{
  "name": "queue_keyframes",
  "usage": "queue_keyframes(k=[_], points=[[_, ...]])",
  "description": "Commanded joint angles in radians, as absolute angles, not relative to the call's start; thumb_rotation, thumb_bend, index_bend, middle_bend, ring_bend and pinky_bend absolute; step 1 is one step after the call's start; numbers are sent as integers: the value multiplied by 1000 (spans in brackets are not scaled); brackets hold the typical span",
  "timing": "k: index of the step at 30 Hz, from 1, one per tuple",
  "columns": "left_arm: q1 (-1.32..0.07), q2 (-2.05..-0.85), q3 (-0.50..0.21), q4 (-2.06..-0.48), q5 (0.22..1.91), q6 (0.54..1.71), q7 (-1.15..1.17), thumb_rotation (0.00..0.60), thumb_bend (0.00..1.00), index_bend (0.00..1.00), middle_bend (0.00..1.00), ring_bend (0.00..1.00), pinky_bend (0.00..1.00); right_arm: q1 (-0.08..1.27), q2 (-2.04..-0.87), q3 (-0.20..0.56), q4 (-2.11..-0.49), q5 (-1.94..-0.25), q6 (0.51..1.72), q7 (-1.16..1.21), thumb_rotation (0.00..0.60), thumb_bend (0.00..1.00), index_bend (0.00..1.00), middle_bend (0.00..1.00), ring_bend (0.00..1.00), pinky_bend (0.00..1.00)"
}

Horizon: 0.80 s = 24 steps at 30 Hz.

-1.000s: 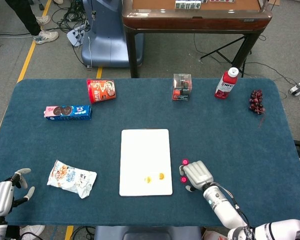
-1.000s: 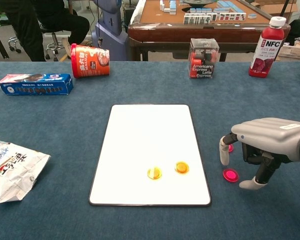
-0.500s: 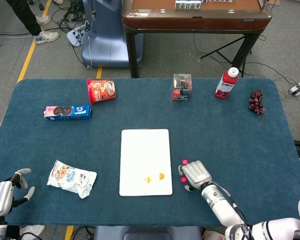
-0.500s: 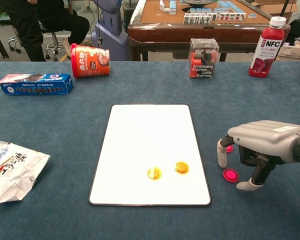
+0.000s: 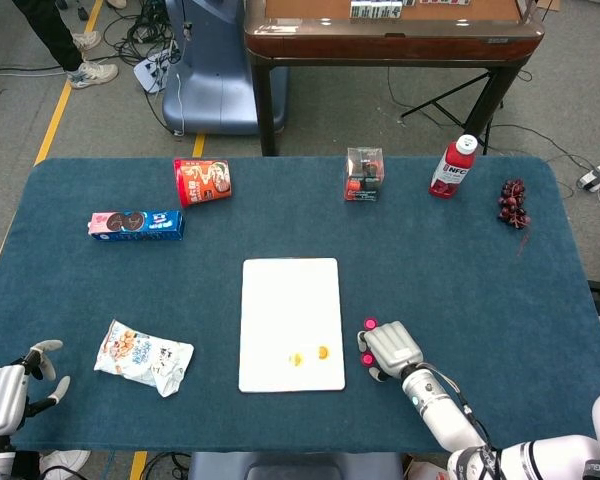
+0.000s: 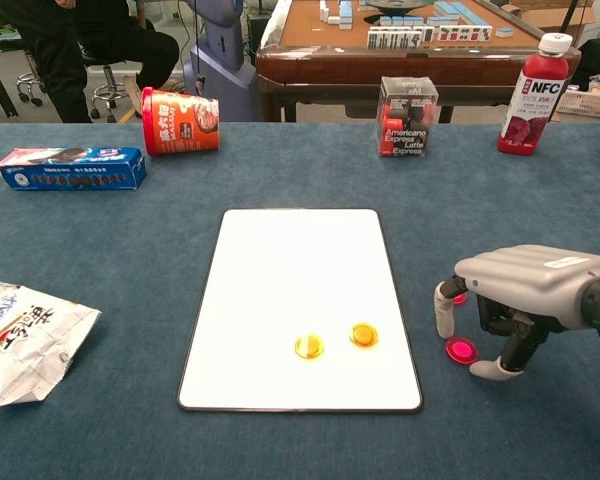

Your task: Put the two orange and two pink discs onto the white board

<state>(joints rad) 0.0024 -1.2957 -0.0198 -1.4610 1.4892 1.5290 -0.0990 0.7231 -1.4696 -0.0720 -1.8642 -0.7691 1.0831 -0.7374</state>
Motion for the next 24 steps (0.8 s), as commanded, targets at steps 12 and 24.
queue_keyframes(k=[12,24], points=[[5,-1300,-16,-1464,1492,1529,-96,600,309,386,621,565,753,713,-1475,-80,-1860,-783,1085,-739,600,262,419,1000,1000,1000],[9,-1305,-12,-1462,1491,1528,-99,600,309,386,621,565,753,700,-1494,-87,-1851,-811,1106,-757,600,262,460,1000,1000,1000]])
